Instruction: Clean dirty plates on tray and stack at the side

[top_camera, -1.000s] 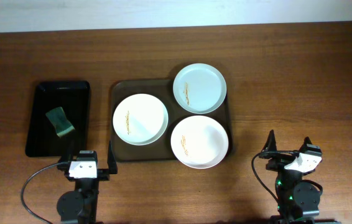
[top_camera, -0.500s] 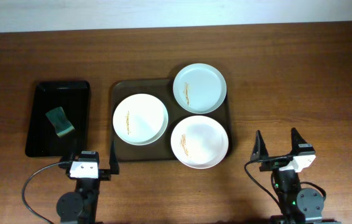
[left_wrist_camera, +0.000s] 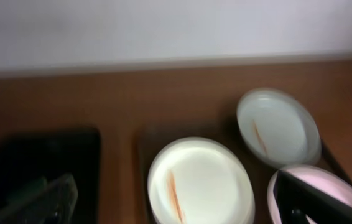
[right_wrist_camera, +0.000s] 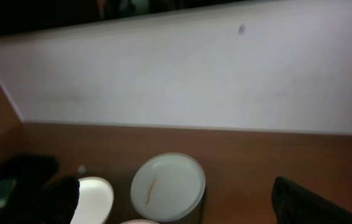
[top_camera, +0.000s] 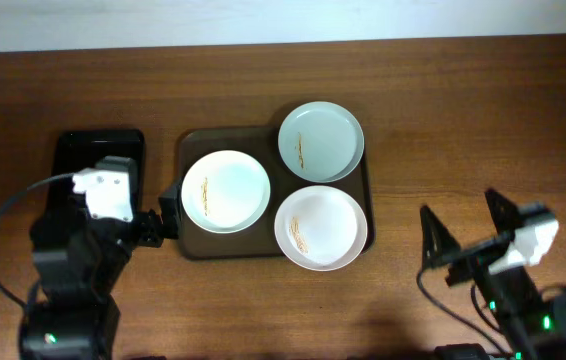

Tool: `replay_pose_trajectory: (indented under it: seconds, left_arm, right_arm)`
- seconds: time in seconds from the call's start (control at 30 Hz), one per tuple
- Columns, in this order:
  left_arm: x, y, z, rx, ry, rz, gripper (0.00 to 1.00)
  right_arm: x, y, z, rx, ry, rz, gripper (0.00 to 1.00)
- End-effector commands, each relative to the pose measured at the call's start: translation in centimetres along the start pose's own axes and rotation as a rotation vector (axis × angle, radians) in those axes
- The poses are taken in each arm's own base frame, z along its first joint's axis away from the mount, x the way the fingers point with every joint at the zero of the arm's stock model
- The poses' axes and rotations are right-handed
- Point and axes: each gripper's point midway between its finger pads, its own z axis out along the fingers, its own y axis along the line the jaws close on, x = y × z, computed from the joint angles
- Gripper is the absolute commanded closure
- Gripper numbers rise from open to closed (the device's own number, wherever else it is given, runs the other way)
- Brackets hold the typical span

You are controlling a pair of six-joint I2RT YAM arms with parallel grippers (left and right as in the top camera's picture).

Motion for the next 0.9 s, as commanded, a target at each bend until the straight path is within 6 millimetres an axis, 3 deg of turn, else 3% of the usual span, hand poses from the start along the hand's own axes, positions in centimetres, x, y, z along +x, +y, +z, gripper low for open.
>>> replay_pose_trajectory:
  seconds: [0.0,0.1,0.23,0.27,0.3,0.37,0.43,0.47,0.53,0.63,0.7,0.73,0.8,0.87]
  left_arm:
    - [-2.2,-0.7,0.9,0.056,0.121,0.011,0.01]
    - [-2.1,-0.3,2.8,0.067,0.312,-0.018,0.01]
    - [0.4,0.3,5.6,0.090,0.557,-0.044,0.01]
    - [1.6,0.6,6.1,0.080,0.606,-0.052,0.01]
    - [2.3,0.8,6.9,0.079,0.637,-0.059,0.01]
    - [3.0,1.0,7.9,0.088,0.660,-0.071,0.01]
    - [3.2,2.9,8.4,0.019,0.660,-0.194,0.01]
    - [3.4,5.6,8.1,-0.078,0.655,-0.294,0.01]
    - [3.6,10.2,7.0,-0.223,0.631,-0.396,0.06]
    - [4.2,13.1,6.2,-0.314,0.629,-0.426,0.06]
    - [4.7,13.5,6.7,-0.322,0.647,-0.427,0.06]
    - [5.5,14.0,7.0,-0.347,0.673,-0.425,0.06]
    - [6.4,15.1,7.4,-0.391,0.703,-0.415,0.06]
    - [7.2,15.2,7.9,-0.394,0.727,-0.435,0.06]
  right_arm:
    - [-0.8,1.2,3.1,-0.097,0.120,0.025,0.02]
    - [0.8,0.5,7.9,-0.102,0.419,0.127,0.02]
    - [6.2,-1.2,13.1,-0.069,0.817,0.267,0.02]
    - [8.4,-1.9,15.0,-0.060,0.873,0.288,0.02]
    - [10.2,-1.3,17.4,-0.120,0.901,0.379,0.01]
    - [11.6,1.3,21.0,-0.281,0.888,0.453,0.01]
    - [14.1,3.7,23.7,-0.278,0.914,0.459,0.04]
    - [15.5,5.5,24.7,-0.261,0.928,0.441,0.11]
    - [17.6,9.3,26.2,-0.177,0.912,0.342,0.16]
    - [19.3,13.8,27.3,-0.095,0.904,0.191,0.18]
    - [20.9,14.9,28.1,-0.015,0.988,0.093,0.18]
    - [23.0,15.3,28.7,0.000,1.080,0.069,0.24]
    - [26.4,16.0,29.1,0.006,1.164,0.049,0.46]
    - [28.5,16.0,28.9,0.027,1.203,0.049,0.53]
